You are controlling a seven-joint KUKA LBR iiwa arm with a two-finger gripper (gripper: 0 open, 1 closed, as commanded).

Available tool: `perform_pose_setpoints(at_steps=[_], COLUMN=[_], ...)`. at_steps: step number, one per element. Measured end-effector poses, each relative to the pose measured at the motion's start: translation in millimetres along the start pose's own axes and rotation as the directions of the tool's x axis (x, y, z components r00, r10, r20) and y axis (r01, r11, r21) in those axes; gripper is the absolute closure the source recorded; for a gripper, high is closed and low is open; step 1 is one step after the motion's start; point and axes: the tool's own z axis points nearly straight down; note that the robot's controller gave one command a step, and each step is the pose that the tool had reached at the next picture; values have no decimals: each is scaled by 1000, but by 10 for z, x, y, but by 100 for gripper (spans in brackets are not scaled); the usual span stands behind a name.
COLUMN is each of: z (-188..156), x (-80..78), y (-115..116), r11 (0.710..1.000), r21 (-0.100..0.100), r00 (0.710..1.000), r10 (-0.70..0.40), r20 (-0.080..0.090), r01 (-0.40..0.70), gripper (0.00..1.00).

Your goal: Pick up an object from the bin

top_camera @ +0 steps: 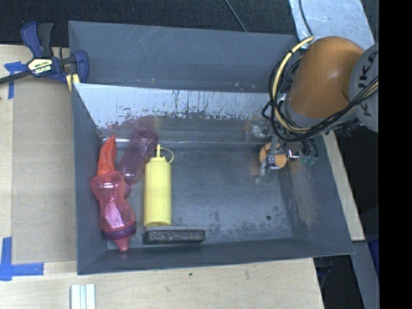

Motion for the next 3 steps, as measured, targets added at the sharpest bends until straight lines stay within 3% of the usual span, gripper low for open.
perform_pose_setpoints(at_steps=[1, 2, 3], z=[-37, 916, 893], x=[-19, -254, -248], y=[1, -370, -594], r11=[1000, 1000, 1000], r21=[1, 1, 1], r00=[1000, 1000, 1000], r10=[-2, -3, -5], r20=[7, 4, 14], r01=[2, 3, 5], gripper=[0, 0, 0])
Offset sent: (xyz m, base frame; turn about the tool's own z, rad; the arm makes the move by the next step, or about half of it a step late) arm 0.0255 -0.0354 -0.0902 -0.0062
